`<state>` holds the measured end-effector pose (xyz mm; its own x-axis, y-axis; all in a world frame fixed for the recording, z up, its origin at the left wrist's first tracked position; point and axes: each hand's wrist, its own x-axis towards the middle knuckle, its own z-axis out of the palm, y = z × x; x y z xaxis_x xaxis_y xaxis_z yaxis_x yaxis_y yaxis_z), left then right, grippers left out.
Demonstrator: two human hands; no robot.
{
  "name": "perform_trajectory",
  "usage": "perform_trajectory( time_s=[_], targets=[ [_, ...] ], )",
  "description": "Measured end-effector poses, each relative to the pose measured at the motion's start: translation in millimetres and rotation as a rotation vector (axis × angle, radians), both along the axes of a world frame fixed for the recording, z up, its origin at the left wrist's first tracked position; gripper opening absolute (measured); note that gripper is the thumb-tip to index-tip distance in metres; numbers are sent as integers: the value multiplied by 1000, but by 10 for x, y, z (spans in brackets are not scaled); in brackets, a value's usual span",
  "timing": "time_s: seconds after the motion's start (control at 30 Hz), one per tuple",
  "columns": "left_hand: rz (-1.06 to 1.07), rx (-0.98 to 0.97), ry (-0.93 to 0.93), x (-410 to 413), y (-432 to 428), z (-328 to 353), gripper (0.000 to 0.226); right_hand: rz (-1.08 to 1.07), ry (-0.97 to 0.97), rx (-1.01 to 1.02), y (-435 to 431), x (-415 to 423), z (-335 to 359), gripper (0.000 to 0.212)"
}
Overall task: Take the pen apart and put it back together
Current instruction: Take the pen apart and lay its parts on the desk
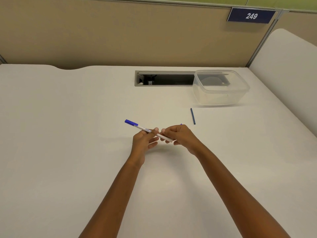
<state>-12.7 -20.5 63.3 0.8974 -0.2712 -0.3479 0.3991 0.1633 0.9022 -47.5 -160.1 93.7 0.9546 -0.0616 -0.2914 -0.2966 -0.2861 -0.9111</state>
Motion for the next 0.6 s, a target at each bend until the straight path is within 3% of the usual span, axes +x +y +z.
perform_trajectory(
  time_s=[0.17,0.33,0.6],
  targets=[
    [-81,175,-69,41,-42,-9,10,85,42,-25,-66,-15,-24,17],
    [-141,364,-205,85,-87,-33,23,159,112,21,-87,-11,-56,7],
    [-134,850,-566,204,49,-221,38,48,89,113,-66,42,-116,12]
  ],
)
